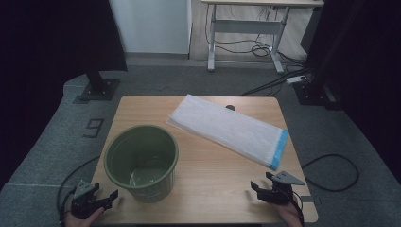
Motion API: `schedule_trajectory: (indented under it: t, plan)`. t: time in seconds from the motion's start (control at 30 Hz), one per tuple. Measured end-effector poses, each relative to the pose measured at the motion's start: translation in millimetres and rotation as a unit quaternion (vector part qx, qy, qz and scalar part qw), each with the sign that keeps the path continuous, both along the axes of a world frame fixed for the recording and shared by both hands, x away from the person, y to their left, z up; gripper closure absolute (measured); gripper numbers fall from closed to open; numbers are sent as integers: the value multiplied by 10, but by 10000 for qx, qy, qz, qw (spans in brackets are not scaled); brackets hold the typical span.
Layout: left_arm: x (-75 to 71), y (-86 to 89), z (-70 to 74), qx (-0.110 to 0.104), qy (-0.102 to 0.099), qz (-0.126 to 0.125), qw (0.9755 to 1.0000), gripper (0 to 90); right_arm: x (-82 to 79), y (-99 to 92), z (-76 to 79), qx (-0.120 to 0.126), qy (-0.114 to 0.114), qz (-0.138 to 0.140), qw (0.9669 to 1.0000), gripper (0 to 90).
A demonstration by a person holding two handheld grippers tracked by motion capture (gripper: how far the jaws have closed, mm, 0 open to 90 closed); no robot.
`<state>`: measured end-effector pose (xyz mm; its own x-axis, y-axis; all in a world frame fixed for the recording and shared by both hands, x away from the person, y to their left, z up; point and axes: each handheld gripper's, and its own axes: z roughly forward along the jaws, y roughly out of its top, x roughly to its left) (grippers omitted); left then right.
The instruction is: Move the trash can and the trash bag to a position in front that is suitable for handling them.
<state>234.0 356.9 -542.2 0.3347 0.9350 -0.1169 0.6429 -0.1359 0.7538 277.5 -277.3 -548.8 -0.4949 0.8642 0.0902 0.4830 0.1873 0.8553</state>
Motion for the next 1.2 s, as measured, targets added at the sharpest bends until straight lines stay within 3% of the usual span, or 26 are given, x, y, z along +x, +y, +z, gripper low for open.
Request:
schedule_trajectory:
  t: [0.03, 0.1, 0.17, 0.2, 0.27, 0.37, 0.47, 0.5, 0.53, 0.6, 0.7, 0.8, 0.87, 1.03, 1.2]
  plan:
    - [0, 0, 0, 0, 0, 0, 10000, 140, -5, -5, 1, -15, -4, -11, 10000, 190]
    - [6, 15, 41, -136, -92, -319, 9994, 142, -25, -21, 0, -39, -8, -29, 10000, 192]
    - [8, 30, 74, -310, -189, -833, 9959, 146, -56, -44, 0, -51, -13, -34, 10000, 196]
    - [8, 30, 74, -310, -189, -833, 9959, 145, -72, -56, 2, -38, -8, -31, 10000, 198]
    - [9, 14, 101, -392, -258, -1199, 9917, 143, -86, -68, 3, -41, -8, -19, 10000, 200]
    - [17, -69, 141, -333, -283, -1501, 9877, 143, -115, -101, 1, -46, 0, -6, 10000, 201]
    - [41, -265, 232, -96, -339, -1765, 9837, 142, -111, -129, -7, -46, 46, -24, 10000, 201]
    - [41, -265, 232, -96, -339, -1765, 9837, 135, -111, -129, -7, -46, 46, -24, 10000, 201]
    - [47, -349, 275, -24, -374, -1958, 9799, 126, -106, -124, -9, -58, 55, 10, 10000, 202]
    - [50, -381, 296, 24, -387, -2026, 9785, 127, -102, -111, -12, -74, 56, 50, 9999, 205]
    - [87, -453, 357, -7, -465, -2359, 9707, 126, -102, -101, -12, -103, 62, 121, 9999, 207]
    - [135, -536, 410, 57, -508, -2416, 9690, 137, -96, -92, -15, -92, 81, 172, 9998, 208]
    - [176, -632, 452, 79, -637, -2461, 9671, 146, -91, -85, -17, -94, 89, 188, 9997, 207]
    - [256, -768, 470, 117, -661, -2520, 9654, 148, -96, -64, -14, -90, 103, 240, 9996, 208]
    - [390, -986, 472, 206, -687, -2663, 9612, 167, -105, -62, 2, -86, 78, 288, 9995, 208]
